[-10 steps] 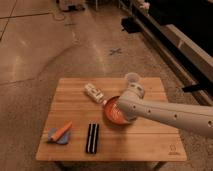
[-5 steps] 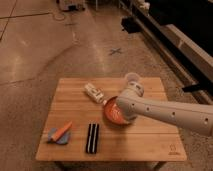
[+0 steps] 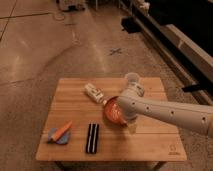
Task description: Pick up the ceramic bowl
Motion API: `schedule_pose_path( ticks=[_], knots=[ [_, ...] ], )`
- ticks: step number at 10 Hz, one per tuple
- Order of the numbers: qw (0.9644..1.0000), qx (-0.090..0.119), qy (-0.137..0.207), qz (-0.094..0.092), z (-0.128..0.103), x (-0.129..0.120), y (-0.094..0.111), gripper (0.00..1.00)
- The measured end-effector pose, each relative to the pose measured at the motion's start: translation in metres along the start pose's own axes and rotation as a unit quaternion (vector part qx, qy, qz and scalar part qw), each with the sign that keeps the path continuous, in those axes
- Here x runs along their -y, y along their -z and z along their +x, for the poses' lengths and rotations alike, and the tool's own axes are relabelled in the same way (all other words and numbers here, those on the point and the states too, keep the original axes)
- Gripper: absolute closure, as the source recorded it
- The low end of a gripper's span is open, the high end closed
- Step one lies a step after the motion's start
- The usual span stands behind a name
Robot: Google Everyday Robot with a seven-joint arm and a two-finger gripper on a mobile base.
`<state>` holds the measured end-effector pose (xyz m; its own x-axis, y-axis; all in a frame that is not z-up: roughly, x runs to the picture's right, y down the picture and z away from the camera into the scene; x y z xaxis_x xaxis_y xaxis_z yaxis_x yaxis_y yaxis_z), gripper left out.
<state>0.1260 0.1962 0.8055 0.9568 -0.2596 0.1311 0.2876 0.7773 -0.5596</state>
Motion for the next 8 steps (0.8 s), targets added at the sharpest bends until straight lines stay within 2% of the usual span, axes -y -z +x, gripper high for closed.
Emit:
schedule_pose_path(
  ticks=[3, 5, 6, 8],
  knots=[
    [0.9995, 0.009, -0.002, 0.03, 0.0, 0.001, -0.012, 0.2],
    [0.9993, 0.01, -0.002, 0.035, 0.0, 0.0, -0.019, 0.2],
    [0.9994, 0.009, -0.001, 0.032, 0.0, 0.001, -0.024, 0.23],
    [0.9997, 0.007, 0.001, 0.023, -0.001, 0.002, -0.031, 0.4]
  ],
)
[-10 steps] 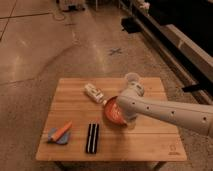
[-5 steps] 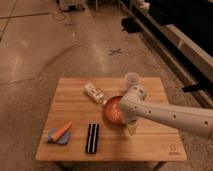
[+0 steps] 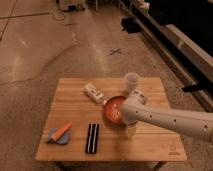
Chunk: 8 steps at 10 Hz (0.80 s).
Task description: Pick up the ceramic bowl
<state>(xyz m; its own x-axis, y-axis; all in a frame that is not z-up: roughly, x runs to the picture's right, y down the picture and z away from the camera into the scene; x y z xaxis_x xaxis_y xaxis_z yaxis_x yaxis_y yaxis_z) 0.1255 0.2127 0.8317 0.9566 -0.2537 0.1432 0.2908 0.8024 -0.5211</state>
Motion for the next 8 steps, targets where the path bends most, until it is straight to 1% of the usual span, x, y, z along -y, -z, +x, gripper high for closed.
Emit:
schedule_pose_path(
  ticks=[1, 2, 4, 5, 6, 7, 8],
  knots=[
    [1.0, -0.001, 0.003, -0.006, 0.0, 0.0, -0.003, 0.53],
    [0.9999, 0.001, 0.004, -0.011, -0.002, 0.0, -0.004, 0.63],
    [0.9999, 0.006, 0.005, -0.012, -0.001, 0.001, -0.002, 0.86],
    [0.9999, 0.009, 0.003, -0.011, -0.001, 0.002, 0.001, 0.95],
    [0.9999, 0.007, 0.005, -0.008, -0.001, 0.001, 0.005, 0.99],
    [1.0, -0.001, 0.007, 0.002, -0.002, 0.002, 0.013, 1.0],
    [0.9999, -0.005, 0.013, 0.006, 0.0, 0.005, 0.021, 1.0]
  ],
)
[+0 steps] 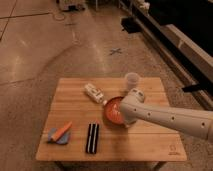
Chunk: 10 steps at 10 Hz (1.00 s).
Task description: Pick up the ceramic bowl
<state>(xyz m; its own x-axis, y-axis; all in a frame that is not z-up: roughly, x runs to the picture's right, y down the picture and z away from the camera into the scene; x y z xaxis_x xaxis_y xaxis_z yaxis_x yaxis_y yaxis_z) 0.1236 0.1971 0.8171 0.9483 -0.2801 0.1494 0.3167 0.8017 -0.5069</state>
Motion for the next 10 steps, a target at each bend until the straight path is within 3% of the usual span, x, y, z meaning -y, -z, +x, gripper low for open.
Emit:
schedule_pose_path(
  ticks=[4, 7, 10],
  knots=[
    [0.9999, -0.002, 0.011, 0.003, 0.0, 0.002, 0.017, 1.0],
    [0.9994, -0.01, 0.025, 0.022, 0.001, 0.008, 0.036, 1.0],
    [0.9988, -0.015, 0.038, 0.029, 0.001, 0.009, 0.045, 1.0]
  ],
)
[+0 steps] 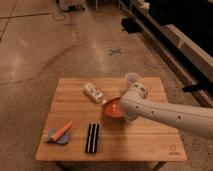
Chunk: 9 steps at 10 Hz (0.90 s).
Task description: Pick up the ceramic bowl
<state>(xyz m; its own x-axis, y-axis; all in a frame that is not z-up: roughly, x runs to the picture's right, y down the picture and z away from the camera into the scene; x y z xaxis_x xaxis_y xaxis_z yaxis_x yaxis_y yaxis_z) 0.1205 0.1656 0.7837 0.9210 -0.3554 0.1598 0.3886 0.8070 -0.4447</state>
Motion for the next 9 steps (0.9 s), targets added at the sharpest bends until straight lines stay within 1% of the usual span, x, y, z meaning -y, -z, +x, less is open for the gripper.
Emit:
schedule_pose_path(
  ticks=[2, 4, 9],
  knots=[
    [1.0, -0.002, 0.006, 0.005, 0.0, 0.001, 0.003, 1.0],
    [0.9998, -0.004, 0.012, 0.014, 0.002, 0.003, 0.013, 1.0],
    [0.9991, -0.009, 0.03, 0.029, 0.002, 0.006, 0.023, 1.0]
  ],
)
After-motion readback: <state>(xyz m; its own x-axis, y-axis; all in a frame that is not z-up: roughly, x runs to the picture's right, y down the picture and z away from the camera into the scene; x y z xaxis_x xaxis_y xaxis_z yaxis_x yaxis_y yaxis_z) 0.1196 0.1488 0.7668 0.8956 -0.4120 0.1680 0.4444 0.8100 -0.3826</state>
